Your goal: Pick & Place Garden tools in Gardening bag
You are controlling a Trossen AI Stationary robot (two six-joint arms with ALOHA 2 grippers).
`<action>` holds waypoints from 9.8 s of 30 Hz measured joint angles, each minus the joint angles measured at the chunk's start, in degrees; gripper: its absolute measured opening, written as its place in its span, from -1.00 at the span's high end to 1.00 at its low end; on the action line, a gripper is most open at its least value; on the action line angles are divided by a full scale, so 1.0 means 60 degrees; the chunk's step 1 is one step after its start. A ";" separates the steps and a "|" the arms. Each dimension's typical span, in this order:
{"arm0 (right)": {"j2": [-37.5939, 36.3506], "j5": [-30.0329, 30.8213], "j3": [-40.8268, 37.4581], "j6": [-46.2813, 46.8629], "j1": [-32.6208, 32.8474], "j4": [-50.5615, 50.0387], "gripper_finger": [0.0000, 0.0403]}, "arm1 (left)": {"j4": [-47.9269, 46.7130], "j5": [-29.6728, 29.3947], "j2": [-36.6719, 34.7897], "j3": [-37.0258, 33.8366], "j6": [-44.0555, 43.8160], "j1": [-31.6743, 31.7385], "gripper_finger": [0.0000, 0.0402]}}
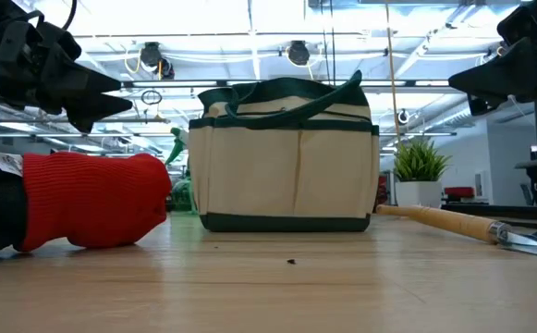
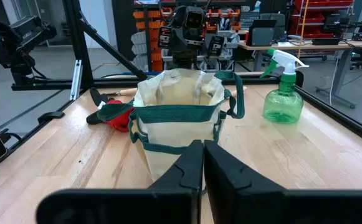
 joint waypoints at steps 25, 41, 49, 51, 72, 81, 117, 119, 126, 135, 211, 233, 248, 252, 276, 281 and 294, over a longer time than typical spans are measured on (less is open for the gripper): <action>-0.0004 0.0014 -0.0007 -0.0285 -0.0004 0.0022 0.96 | 0.0000 0.0000 0.0002 -0.0001 0.0003 0.0000 -0.24; 0.0046 0.0240 -0.0069 -0.4036 -0.0004 0.2147 0.96 | 0.0000 0.0000 0.0002 0.0000 0.0003 0.0000 -0.24; 0.0044 0.0237 -0.0047 -0.4018 -0.0002 0.2182 0.96 | 0.0000 0.0000 0.0003 0.0000 0.0035 -0.0001 -0.24; 0.0044 0.0248 -0.0044 -0.4025 -0.0001 0.2182 0.96 | 0.0003 0.0000 0.0001 -0.0001 0.0195 0.0000 -0.24; 0.0044 0.0254 -0.0018 -0.4011 -0.0004 0.2204 0.96 | 0.3524 -0.0001 0.0004 0.0015 -0.3781 -0.0126 -0.24; 0.0044 0.0259 -0.0015 -0.4007 0.0000 0.2204 0.96 | 0.0345 -0.0003 0.0355 0.2158 -0.3192 -0.1230 -0.24; 0.0044 0.0259 -0.0007 -0.4524 -0.0002 0.2204 0.96 | -0.7007 0.0255 1.0253 0.8812 -0.9589 -0.5450 -0.24; 0.0044 0.0256 -0.0007 -0.4521 -0.0001 0.2204 0.96 | -0.7023 0.0208 1.0336 0.8812 -0.9883 -0.5446 -0.24; 0.0044 0.0257 -0.0007 -0.4517 -0.0004 0.2204 0.96 | -0.7022 0.0145 1.0451 0.8812 -0.9952 -0.5512 -0.24; 0.0044 0.0255 -0.0007 -0.4510 0.0000 0.2204 0.96 | -0.7042 -0.0602 1.0455 0.8812 -0.9508 -0.5704 -0.35; 0.0040 0.0259 -0.0007 -0.4521 0.0000 0.2142 0.96 | -0.5415 -0.1367 1.4116 0.8812 -0.9816 -0.5544 -0.99; 0.0044 0.0259 -0.0007 -0.4517 0.0000 0.2138 0.96 | -0.5417 -0.1238 1.4236 0.8812 -0.9516 -0.5748 -0.99; 0.0042 0.0259 -0.0007 -0.4510 -0.0001 0.2138 0.96 | -0.5452 -0.1204 1.4233 0.8801 -0.9008 -0.5752 -0.76; 0.0044 0.0259 -0.0007 -0.4510 -0.0004 0.2138 0.96 | -0.5487 -0.1257 1.4233 0.8801 -0.8932 -0.5759 -0.36; 0.0044 0.0258 -0.0007 -0.4506 0.0000 0.2138 0.96 | -0.5311 -0.0868 1.4064 0.8801 -0.8739 -0.5686 0.70; 0.0044 0.0259 -0.0007 -0.4503 -0.0002 0.2131 0.96 | -0.5127 -0.0908 1.3657 0.8798 -0.8750 -0.5609 0.70; 0.0044 0.0259 -0.0007 -0.4505 -0.0002 0.2127 0.96 | -0.5150 -0.1934 1.1435 0.9272 -0.7917 -0.5107 0.70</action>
